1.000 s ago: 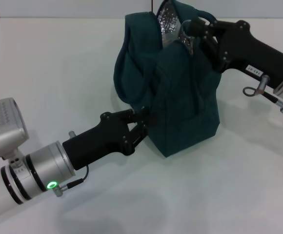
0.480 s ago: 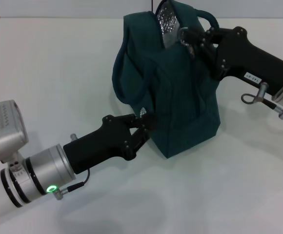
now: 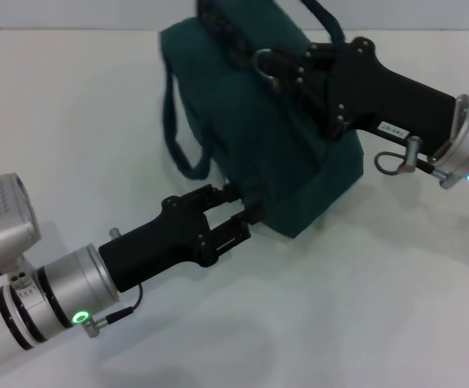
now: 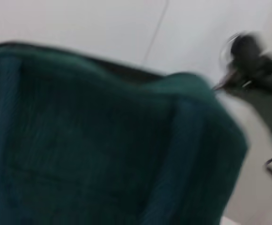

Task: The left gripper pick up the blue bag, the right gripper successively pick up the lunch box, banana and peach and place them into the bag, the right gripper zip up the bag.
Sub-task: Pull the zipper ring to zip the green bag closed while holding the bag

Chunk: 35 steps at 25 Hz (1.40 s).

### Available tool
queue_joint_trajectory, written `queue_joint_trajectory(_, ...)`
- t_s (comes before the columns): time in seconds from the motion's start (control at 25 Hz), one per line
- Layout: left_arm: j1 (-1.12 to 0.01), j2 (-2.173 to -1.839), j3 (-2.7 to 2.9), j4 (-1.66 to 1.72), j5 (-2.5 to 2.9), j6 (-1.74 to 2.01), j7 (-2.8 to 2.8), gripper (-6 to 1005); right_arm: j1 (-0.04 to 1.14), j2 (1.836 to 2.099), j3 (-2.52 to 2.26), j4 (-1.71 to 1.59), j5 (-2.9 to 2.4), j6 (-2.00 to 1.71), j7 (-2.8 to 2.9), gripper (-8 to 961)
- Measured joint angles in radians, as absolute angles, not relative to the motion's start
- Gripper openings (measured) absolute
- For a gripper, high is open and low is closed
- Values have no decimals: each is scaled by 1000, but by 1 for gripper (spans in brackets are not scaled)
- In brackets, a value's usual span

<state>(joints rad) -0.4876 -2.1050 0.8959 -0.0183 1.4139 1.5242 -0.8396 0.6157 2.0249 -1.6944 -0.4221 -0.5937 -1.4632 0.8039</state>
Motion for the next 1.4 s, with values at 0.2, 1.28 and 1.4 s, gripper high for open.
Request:
queue_joint_trajectory(0.2, -476, -2106, 893, -28, 1380, 1462, -833, 527, 615, 2025, -1706, -450, -594, -1464, 804, 11)
queue_joint_trajectory(1.28, -483, -2108, 893, -41, 1337, 1442, -833, 432, 587, 2023, -1709, -424, -592, -1453, 804, 11)
queue_joint_trajectory(1.4, -483, -2108, 893, -41, 1338, 1445, -832, 407, 586, 2023, -1709, -415, -591, -1453, 804, 11)
